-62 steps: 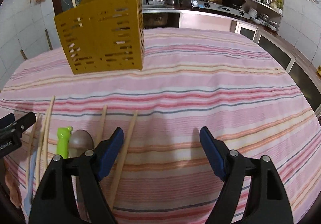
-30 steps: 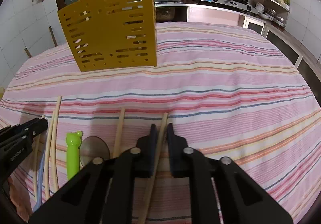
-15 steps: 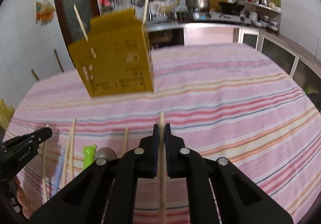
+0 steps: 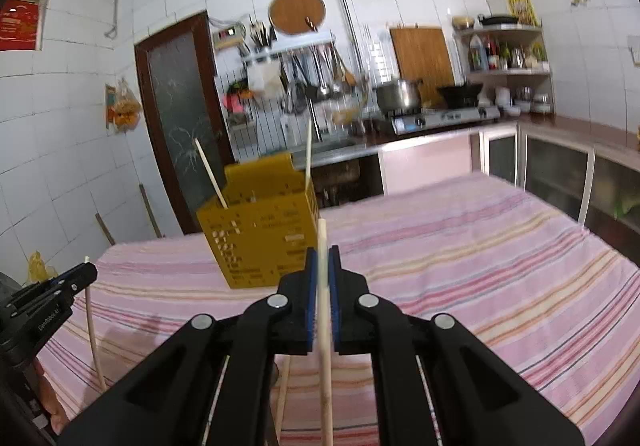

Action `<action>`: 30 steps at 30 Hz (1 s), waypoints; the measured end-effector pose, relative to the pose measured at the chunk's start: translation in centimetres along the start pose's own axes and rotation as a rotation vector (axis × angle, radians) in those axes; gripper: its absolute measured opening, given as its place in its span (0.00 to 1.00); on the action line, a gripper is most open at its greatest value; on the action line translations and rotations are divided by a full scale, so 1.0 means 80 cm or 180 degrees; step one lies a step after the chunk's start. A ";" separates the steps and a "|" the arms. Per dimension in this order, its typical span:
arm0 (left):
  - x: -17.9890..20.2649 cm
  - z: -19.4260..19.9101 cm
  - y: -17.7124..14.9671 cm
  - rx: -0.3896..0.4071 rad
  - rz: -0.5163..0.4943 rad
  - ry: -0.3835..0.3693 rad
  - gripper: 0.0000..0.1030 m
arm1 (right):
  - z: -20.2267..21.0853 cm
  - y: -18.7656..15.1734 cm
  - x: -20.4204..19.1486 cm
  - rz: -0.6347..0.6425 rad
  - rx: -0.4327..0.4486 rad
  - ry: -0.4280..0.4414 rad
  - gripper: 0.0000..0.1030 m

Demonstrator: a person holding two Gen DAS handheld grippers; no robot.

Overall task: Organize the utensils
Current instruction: 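Lift both held chopsticks and carry them above the yellow holder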

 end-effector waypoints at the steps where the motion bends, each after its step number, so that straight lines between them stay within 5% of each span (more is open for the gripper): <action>1: -0.001 0.004 0.004 0.0046 -0.0017 0.0011 0.07 | 0.004 0.004 -0.001 0.0012 0.0070 0.0014 0.06; 9: -0.010 0.028 0.024 0.0359 0.0025 0.0065 0.05 | 0.038 0.027 -0.017 0.0223 0.0543 0.0020 0.06; 30: -0.006 0.027 0.057 0.0526 0.0011 0.0012 0.04 | 0.048 0.056 -0.047 0.0405 0.0684 -0.0036 0.06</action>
Point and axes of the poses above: each gripper's, at about its wrist camera, not at the fingertips, and z roughly against the way its jaws point, x to its right, y to its top, the point moved 5 cm from there along -z, roughly the way its jaws point, and after that the axes turned 14 degrees about x, right-handed, at the moved point
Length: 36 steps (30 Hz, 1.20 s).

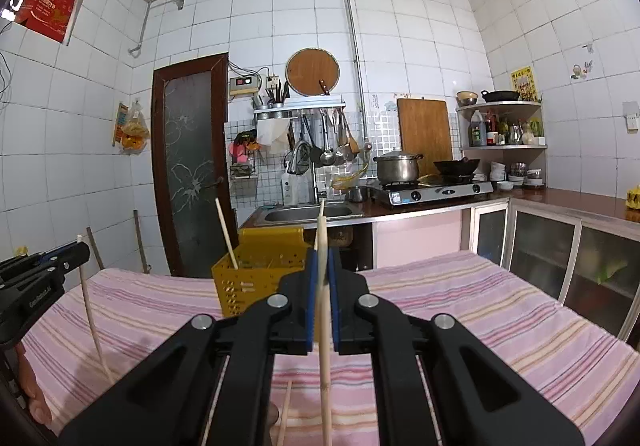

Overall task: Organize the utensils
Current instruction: 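Lift both held chopsticks and carry them above the yellow holder, then open both tools to release the chopsticks into the holder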

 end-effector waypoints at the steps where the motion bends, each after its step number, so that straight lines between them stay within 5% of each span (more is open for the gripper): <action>1: 0.000 -0.001 0.005 0.0027 -0.0002 0.0008 0.04 | -0.005 0.005 -0.001 0.0001 -0.0002 0.0003 0.06; 11: 0.013 -0.056 0.079 0.0140 0.0191 -0.0146 0.04 | -0.065 0.058 -0.016 0.0055 0.0201 0.0057 0.06; 24: 0.057 -0.154 0.185 0.0664 0.0141 -0.0202 0.04 | -0.199 0.143 -0.033 -0.0025 0.0548 0.0110 0.06; 30: 0.073 -0.231 0.169 0.0611 0.0248 -0.0233 0.04 | -0.268 0.124 -0.048 -0.0010 0.0570 0.0178 0.05; 36: 0.080 -0.293 0.084 0.0306 0.0243 -0.0231 0.04 | -0.308 0.051 -0.041 -0.0046 0.0286 0.0215 0.05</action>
Point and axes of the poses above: each gripper's, at about its wrist camera, not at the fingertips, and z roughly against the way its jaws point, x to its right, y to its top, the point moved 5 cm from there along -z, roughly the way its jaws point, and after that the axes turned 14 degrees about x, right-handed, at the moved point
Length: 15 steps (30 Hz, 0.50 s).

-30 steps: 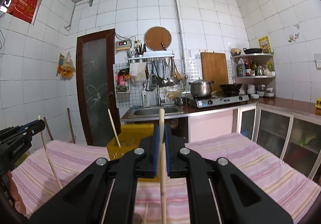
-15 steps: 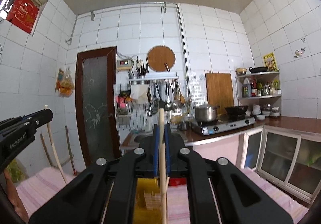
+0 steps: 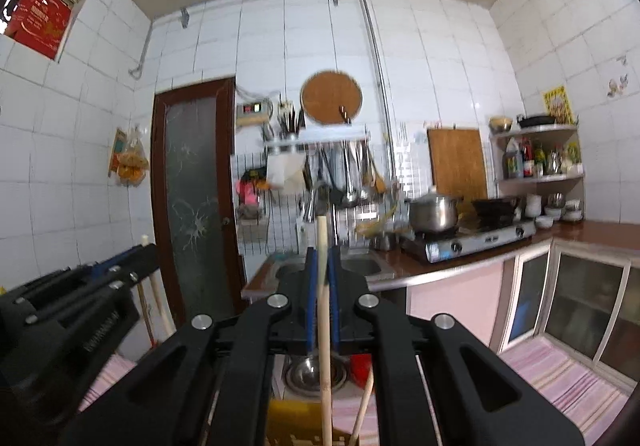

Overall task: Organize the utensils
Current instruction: 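Open both tools to release the chopsticks into the holder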

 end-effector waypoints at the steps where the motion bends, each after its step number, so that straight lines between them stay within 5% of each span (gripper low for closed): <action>1: -0.002 -0.005 -0.014 -0.0062 -0.0006 0.0015 0.04 | -0.001 -0.009 0.001 0.0009 -0.0038 0.0003 0.05; 5: -0.019 -0.007 -0.031 -0.0258 0.0048 0.0074 0.05 | 0.002 -0.033 0.009 0.0094 -0.0288 -0.0022 0.07; 6: -0.022 -0.003 -0.029 -0.0276 0.0025 0.0090 0.15 | 0.004 -0.032 0.010 0.0126 -0.0324 -0.0051 0.16; 7: -0.028 0.005 -0.022 -0.0296 -0.0012 0.0123 0.26 | 0.009 -0.029 0.014 0.0163 -0.0382 -0.0096 0.47; 8: -0.033 0.013 -0.016 -0.0313 -0.0028 0.0151 0.57 | 0.017 -0.024 0.019 0.0159 -0.0436 -0.0135 0.61; 9: -0.040 0.028 -0.007 -0.0295 -0.0038 0.0203 0.76 | 0.026 -0.018 0.025 0.0132 -0.0448 -0.0172 0.68; 15: -0.067 0.111 -0.001 -0.0497 -0.0185 0.0337 0.95 | 0.093 -0.017 0.055 0.0111 -0.0845 -0.0368 0.68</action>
Point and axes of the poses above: each gripper's, at about its wrist camera, not at the fingertips, and z roughly against the way its jaws point, x to its right, y to its top, the point moved 5 cm from there along -z, roughly the way its jaws point, and after that the axes turned 14 degrees about x, right-handed, at the moved point
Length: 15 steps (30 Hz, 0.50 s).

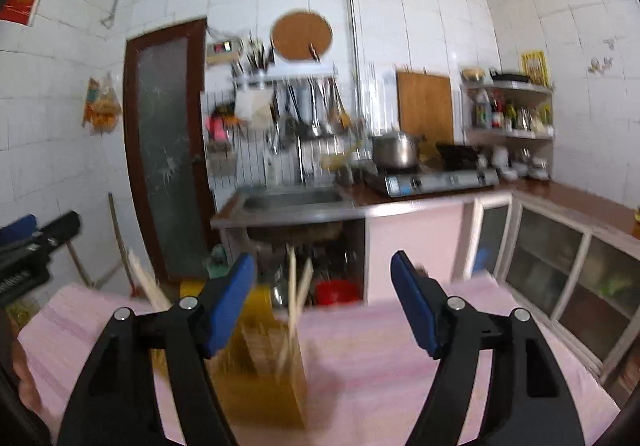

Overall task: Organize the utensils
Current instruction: 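Open both tools to release the chopsticks into the holder, then close the left tool on a chopstick while the right tool grasps another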

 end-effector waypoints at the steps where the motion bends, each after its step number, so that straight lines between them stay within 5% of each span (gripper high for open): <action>1: -0.005 0.008 -0.007 -0.0048 -0.0020 0.0026 0.95 | 0.011 -0.012 0.004 -0.0006 -0.0115 -0.0001 0.68; 15: -0.026 0.045 -0.220 -0.1231 -0.0177 0.0151 0.95 | 0.063 -0.218 -0.003 0.0126 -0.1324 0.0032 0.68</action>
Point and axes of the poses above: each gripper's, at about its wrist camera, not at the fingertips, and z roughly against the way its jaws point, x to its right, y to its top, the point moved 5 cm from there along -z, roughly the way its jaws point, and after that the axes turned 14 degrees about x, right-handed, at the moved point
